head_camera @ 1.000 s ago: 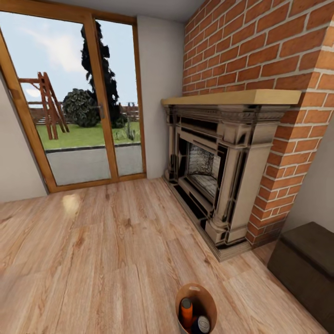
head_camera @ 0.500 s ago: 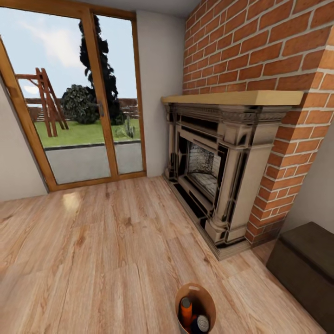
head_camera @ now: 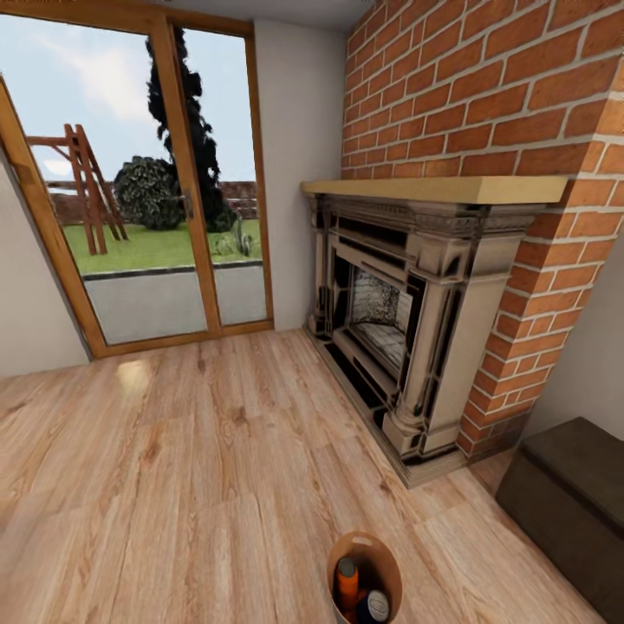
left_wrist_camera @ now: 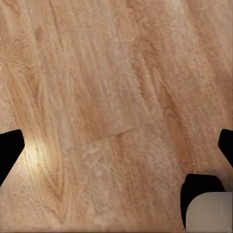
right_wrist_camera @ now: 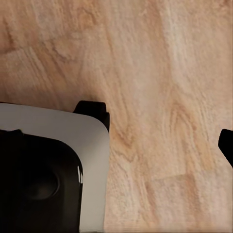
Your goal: Put the three can of soda from the living room inside the tash can in the kitchen.
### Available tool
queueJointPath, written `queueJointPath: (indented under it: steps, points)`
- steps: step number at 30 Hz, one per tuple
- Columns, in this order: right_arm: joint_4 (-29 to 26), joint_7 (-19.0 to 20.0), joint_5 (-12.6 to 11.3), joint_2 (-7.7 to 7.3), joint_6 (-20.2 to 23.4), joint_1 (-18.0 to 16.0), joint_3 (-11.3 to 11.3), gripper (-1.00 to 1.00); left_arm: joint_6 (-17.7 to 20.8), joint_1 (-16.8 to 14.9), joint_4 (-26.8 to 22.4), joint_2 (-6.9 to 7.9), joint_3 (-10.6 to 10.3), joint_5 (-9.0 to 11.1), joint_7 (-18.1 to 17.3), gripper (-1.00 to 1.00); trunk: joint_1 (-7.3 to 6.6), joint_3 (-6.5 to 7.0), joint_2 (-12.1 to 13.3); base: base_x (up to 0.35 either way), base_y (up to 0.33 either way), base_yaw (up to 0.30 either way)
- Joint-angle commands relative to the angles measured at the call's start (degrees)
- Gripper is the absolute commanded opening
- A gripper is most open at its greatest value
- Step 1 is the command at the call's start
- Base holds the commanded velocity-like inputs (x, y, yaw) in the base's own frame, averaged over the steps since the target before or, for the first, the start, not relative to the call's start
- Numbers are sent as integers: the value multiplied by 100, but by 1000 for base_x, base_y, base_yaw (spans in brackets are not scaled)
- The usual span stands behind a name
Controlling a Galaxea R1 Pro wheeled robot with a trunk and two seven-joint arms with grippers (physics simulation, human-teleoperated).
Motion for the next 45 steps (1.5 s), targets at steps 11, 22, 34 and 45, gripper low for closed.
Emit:
queueJointPath:
  steps: [11, 22, 34, 45]
  points:
    - [0, 0, -1, 4, -7, 57, 0, 100, 0, 29, 0, -14, -4, -2, 6, 100, -242, 211, 443, 0, 0, 0]
    - [0, 0, -2, 10, -4, 79, 0, 100, 0, 39, 5, -103, -4, -2, 6, 100, -484, 415, 884, 0, 0, 0]
    - [0, -2, 0, 12, -6, 83, 0, 100, 0, 143, 9, -116, -5, -4, 1, 100, -747, 631, 1365, 0, 0, 0]
    - [0, -30, -6, 6, -9, 188, 0, 100, 18, 288, 13, -149, -6, -11, 4, 100, -989, 829, 1806, 0, 0, 0]
